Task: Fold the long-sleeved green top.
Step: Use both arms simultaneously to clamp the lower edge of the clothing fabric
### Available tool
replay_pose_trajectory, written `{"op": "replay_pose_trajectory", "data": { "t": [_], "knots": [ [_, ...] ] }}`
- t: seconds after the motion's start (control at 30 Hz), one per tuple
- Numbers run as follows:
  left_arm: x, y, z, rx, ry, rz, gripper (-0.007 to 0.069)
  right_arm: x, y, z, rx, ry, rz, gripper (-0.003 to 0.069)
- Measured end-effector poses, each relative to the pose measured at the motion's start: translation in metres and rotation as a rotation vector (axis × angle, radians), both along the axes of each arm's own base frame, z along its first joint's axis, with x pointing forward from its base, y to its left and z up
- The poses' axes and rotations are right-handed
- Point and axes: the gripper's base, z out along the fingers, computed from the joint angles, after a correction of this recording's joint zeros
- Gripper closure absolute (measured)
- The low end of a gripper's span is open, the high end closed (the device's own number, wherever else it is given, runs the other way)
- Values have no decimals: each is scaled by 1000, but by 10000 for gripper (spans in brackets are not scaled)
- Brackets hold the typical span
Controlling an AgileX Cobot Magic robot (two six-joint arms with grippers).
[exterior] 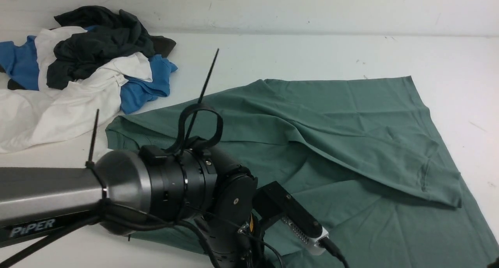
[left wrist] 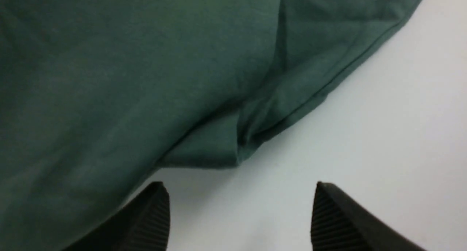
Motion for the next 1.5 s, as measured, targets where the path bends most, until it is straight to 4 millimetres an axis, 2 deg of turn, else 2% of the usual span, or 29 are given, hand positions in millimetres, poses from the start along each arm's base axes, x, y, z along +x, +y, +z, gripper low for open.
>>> {"op": "replay_pose_trajectory", "data": {
  "t": [0.2,0.47,0.57,0.6,0.63,0.67,0.7,0.73,0.77,0.8,0.87,0.9,0.93,1.03,1.2,1.33,1.5],
  "knots": [
    [4,-5,-12,-7,-9,2,142,1,0,0,-2,-15,-3,200],
    [10,-11,-15,-57,-65,6,160,1,0,0,-1,-10,-2,200],
    [12,-12,-22,-45,-63,2,244,1,0,0,-1,-10,-1,200],
    [12,-12,-22,-44,-65,0,244,1,0,0,-1,-10,-1,200],
    [14,-13,-22,-43,-73,-5,330,1,0,0,-1,-10,-1,200],
    [14,-13,-22,-43,-74,-7,342,1,0,0,-1,-10,-1,200],
    [15,-13,-23,-40,-76,-10,426,1,0,0,-1,-10,-1,200],
    [15,-13,-23,-41,-77,-10,465,1,0,0,-1,-10,-1,200],
    [14,-13,-22,-37,-74,-12,545,1,0,0,-1,-10,-1,200],
    [13,-12,-20,-30,-62,-11,585,1,0,0,-1,-10,-1,200],
    [7,-8,-13,-12,-22,-4,617,1,0,0,-1,-10,-1,200],
    [7,-8,-12,-16,-24,-4,617,1,0,0,-1,-10,-1,200],
    [1,-3,0,-13,4,6,628,0,1,0,-1,-5,4,200],
    [-10,4,18,-47,40,32,629,-1,5,-1,-19,4,54,200],
    [-23,14,19,-51,73,47,629,-11,17,-13,-112,49,191,200],
    [-24,15,18,-48,68,45,629,-17,19,-24,-264,80,259,200],
    [-14,10,52,-62,-15,-3,624,-14,18,-26,-314,87,238,200]
  ]
}}
